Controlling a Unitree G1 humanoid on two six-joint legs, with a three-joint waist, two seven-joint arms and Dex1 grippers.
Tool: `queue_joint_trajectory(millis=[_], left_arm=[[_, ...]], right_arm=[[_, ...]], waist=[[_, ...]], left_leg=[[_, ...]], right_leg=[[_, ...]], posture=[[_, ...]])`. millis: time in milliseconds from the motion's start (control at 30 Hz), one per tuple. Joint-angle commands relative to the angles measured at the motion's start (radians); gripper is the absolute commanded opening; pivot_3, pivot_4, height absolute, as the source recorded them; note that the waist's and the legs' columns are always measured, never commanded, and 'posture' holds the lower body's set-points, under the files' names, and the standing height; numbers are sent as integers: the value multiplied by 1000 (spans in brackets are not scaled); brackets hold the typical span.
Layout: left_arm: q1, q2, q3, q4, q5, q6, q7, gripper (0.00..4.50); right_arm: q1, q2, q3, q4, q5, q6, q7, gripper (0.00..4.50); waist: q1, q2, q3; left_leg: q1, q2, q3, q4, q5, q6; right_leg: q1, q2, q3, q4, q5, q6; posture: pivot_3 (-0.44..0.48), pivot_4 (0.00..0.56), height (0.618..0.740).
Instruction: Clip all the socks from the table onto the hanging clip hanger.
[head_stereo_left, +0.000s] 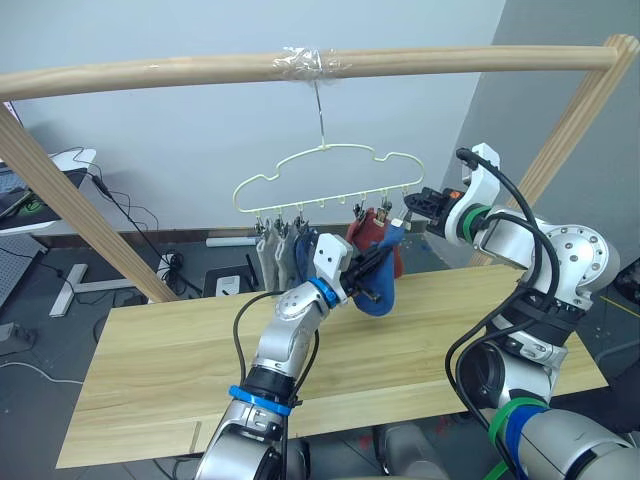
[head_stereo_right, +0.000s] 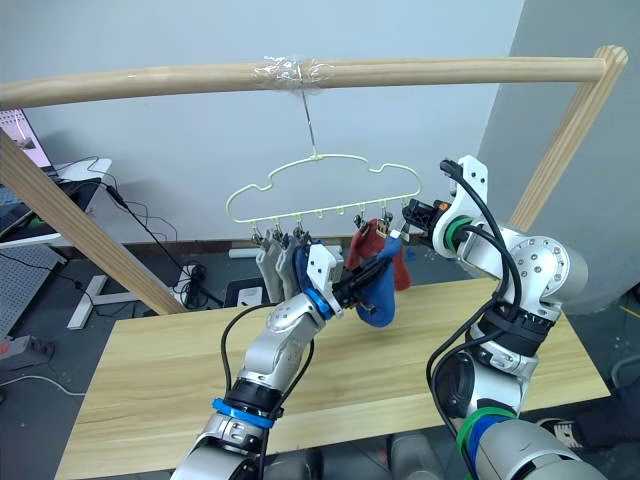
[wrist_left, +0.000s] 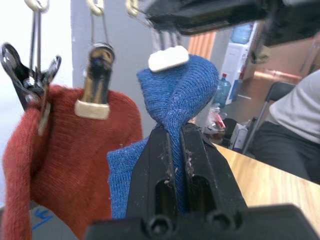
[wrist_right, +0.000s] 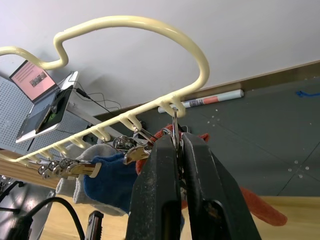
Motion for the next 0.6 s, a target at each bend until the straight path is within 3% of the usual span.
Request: queue_joint_trajectory(millis=[33, 233, 333, 467, 600], left_arm=[[-41, -23, 17, 12, -5, -37, 9, 9], [-90, -52, 20, 58, -2, -65, 5, 9], [-87, -58, 8, 52, -4, -63, -12, 0], [-77, -63, 2, 24, -21, -35, -31, 0], [-72, -71, 7, -1, -61, 21, -48, 0]], right_arm=[[-17, 3, 2, -42, 10, -1, 6, 119], [-7, 14, 7, -44, 11, -2, 10, 119], [-2, 14, 11, -48, 21, -10, 23, 893], [9, 5, 17, -58, 28, -17, 38, 2319], [53, -77, 86, -85, 28, -82, 92, 3705]], waist=[[0, 0, 0], [0, 0, 0], [-1, 0, 0], [-1, 0, 0], [-1, 0, 0]], left_leg=[[0, 0, 0, 0, 0, 0], [0, 0, 0, 0, 0, 0], [0, 0, 0, 0, 0, 0], [0, 0, 0, 0, 0, 0], [0, 0, 0, 0, 0, 0]], right_leg=[[0, 0, 0, 0, 0, 0], [0, 0, 0, 0, 0, 0], [0, 0, 0, 0, 0, 0], [0, 0, 0, 0, 0, 0], [0, 0, 0, 0, 0, 0]], posture=[[-156, 111, 740], [-155, 110, 740], [-154, 110, 740], [-155, 108, 740], [-153, 106, 740]])
